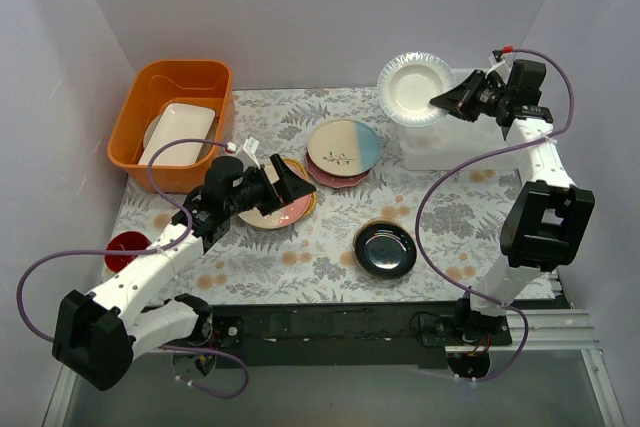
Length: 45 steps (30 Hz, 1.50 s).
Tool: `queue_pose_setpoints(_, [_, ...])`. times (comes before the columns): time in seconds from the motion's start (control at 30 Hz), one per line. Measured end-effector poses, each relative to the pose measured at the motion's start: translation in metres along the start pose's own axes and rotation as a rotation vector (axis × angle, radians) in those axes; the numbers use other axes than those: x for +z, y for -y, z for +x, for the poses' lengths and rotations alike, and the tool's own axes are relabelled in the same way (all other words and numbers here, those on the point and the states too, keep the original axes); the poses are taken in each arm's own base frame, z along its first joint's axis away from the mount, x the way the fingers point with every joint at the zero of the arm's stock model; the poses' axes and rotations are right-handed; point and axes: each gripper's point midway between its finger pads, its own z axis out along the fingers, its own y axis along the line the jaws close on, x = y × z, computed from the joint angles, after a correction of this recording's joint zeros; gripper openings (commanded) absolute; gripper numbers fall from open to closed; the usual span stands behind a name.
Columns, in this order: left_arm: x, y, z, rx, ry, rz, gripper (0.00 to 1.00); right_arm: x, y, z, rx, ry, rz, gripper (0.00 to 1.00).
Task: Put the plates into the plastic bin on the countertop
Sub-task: Place the plate in the plastic bin.
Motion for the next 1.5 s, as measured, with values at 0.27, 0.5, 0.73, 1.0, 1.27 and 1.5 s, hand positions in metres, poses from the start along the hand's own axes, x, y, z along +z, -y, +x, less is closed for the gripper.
queue_pose_setpoints(0.27, [0.001,0.001,0.0,0.009,-0.003,0.005,0.98,0.014,0.038,-0.006,0.08,-0.026,0.05,0.01])
queue_pose_setpoints(0.5, [0.004,-0.002,0.002,0.004,-0.012,-0.002,0.98,0.014,0.041,-0.01,0.096,-0.007,0.057,0.01])
queue_pose_setpoints(0.73, [0.004,-0.006,0.003,0.015,-0.015,-0.014,0.98,0.009,0.065,-0.005,0.154,0.045,0.1,0.01])
queue_pose_setpoints(1.0, [0.0,-0.008,0.004,0.03,-0.013,-0.027,0.98,-0.006,0.099,0.003,0.24,0.134,0.172,0.01])
queue_pose_setpoints(1.27, [0.0,-0.008,0.004,0.029,-0.012,-0.025,0.98,-0.013,0.111,-0.009,0.246,0.19,0.19,0.01])
queue_pose_setpoints(1.5, [0.0,-0.009,0.005,0.024,-0.014,-0.027,0.98,-0.003,0.136,-0.017,0.273,0.187,0.226,0.01])
